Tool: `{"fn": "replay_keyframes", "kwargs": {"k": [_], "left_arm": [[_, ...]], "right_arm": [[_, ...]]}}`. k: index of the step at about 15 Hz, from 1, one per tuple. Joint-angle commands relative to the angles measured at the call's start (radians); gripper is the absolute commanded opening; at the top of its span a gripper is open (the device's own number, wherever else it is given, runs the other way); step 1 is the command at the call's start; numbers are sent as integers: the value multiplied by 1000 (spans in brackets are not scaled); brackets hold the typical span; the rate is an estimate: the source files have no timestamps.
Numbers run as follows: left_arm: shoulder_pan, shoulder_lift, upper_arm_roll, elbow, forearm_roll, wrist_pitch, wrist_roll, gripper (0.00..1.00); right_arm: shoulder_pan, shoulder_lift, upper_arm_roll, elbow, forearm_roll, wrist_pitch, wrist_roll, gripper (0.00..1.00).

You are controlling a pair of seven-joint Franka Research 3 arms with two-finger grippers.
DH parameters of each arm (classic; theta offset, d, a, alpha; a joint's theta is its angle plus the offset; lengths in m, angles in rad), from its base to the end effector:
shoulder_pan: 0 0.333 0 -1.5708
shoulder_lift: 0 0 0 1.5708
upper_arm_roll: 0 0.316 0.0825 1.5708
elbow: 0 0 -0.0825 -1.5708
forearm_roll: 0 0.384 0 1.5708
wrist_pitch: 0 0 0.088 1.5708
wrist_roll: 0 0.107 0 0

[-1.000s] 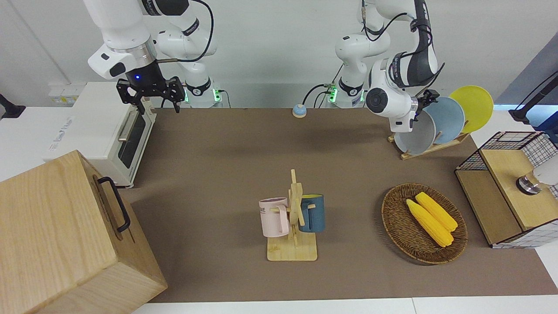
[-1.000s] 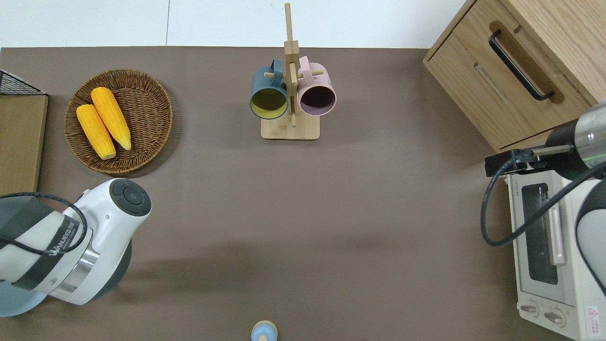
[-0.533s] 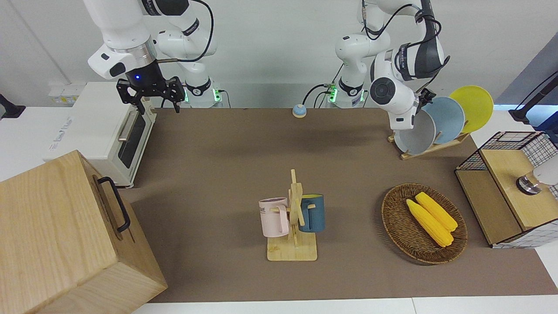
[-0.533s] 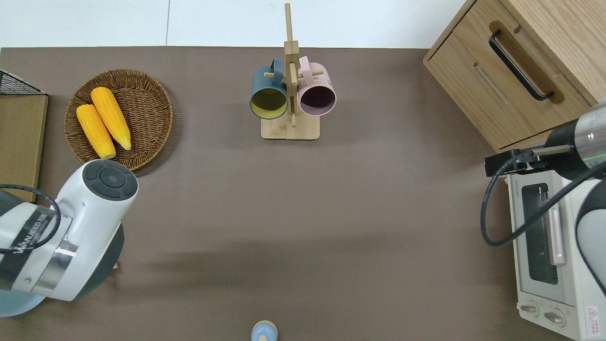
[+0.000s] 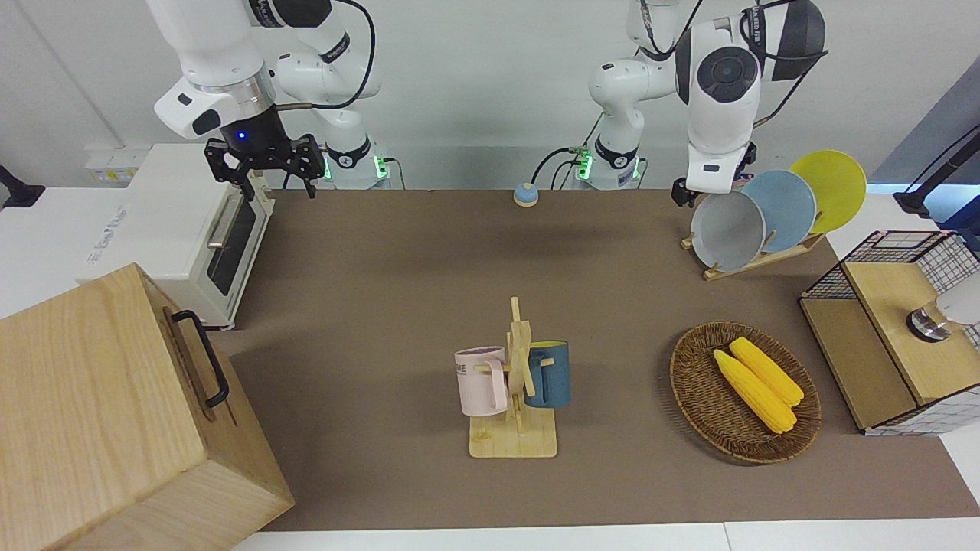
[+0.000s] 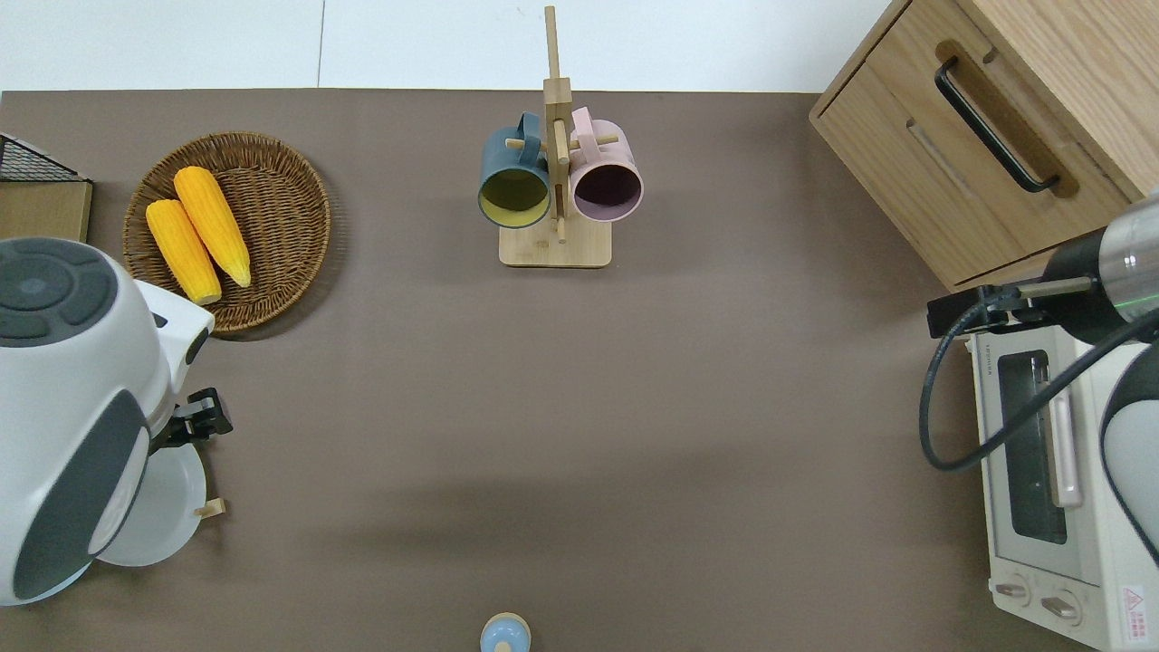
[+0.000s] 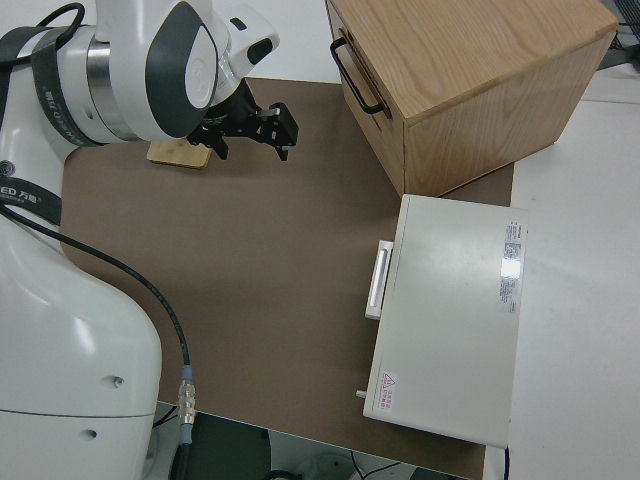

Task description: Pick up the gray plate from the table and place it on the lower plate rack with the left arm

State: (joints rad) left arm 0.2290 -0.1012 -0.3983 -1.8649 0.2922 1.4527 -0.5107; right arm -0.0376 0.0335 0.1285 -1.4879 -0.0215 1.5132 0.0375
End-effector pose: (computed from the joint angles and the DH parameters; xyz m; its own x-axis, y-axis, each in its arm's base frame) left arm 0.4938 -0.0575 0.5364 0.9291 0.3525 -0.1117 0.2749 -0.8605 -0.4289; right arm 0.5576 0.0470 0.6399 0.9986 0.0521 -0.0073 0.0522 -0.9985 0.0175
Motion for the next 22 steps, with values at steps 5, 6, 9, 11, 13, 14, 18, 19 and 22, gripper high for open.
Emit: {"fn": "replay_keyframes", "kwargs": {"k": [5, 6, 9, 11, 13, 14, 18, 19, 22], "left_arm": [[16, -34, 82, 124, -347, -28, 337, 1000], [9, -34, 75, 127, -349, -20, 337, 1000], [0, -35, 62, 127, -389, 47, 339, 1000], [-2, -43, 38, 116, -393, 106, 339, 1000], [-25, -44, 35, 110, -395, 135, 359, 1000], [-42, -46, 35, 109, -393, 155, 397, 1000], [-68, -54, 32, 102, -395, 175, 414, 1000], [-68, -54, 32, 96, -395, 178, 420, 1000], [-66, -54, 33, 96, -393, 183, 431, 1000]], "right_arm": [[-22, 9, 20, 20, -3, -16, 13, 983], [-22, 9, 20, 21, -3, -16, 13, 983], [-22, 9, 20, 21, -3, -16, 13, 983], [-22, 9, 20, 20, -3, -16, 13, 983], [-22, 9, 20, 21, -3, -16, 13, 983], [-22, 9, 20, 21, -3, -16, 13, 983], [-22, 9, 20, 20, -3, -16, 13, 983], [-22, 9, 20, 20, -3, -16, 13, 983], [-22, 9, 20, 21, -3, -16, 13, 983]]}}
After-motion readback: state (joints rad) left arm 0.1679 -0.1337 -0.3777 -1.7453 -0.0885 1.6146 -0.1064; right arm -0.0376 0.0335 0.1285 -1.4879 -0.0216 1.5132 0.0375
